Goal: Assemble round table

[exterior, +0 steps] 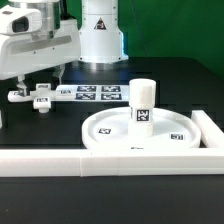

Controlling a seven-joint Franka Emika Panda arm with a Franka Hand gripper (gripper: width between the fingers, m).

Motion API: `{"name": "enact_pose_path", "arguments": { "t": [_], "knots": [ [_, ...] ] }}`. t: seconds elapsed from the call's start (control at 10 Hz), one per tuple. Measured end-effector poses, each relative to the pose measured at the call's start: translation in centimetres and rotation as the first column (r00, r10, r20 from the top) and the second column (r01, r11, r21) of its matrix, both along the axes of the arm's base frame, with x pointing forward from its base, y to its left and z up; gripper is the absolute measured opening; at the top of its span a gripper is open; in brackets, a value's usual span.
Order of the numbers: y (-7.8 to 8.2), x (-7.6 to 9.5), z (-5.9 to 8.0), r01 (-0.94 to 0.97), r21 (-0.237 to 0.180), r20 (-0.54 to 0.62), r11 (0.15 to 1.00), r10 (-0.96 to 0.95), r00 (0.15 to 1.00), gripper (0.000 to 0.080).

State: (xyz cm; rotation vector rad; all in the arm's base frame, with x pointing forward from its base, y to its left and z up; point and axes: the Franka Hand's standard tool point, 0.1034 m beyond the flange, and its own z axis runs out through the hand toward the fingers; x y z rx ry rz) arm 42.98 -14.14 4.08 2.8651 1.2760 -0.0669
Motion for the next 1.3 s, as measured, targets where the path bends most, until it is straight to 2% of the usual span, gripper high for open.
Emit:
{"name": "enact_pose_path", "arguments": {
  "t": [0.9, 1.3],
  "knots": [
    [0.1, -0.7, -1.4, -0.002, 0.004, -0.029, 1.0, 0.002, 1.0, 0.0649],
    [-0.1, -0.3, -1.5, -0.002, 0.003, -0.03, 1.0, 0.002, 1.0, 0.0649]
  ]
}}
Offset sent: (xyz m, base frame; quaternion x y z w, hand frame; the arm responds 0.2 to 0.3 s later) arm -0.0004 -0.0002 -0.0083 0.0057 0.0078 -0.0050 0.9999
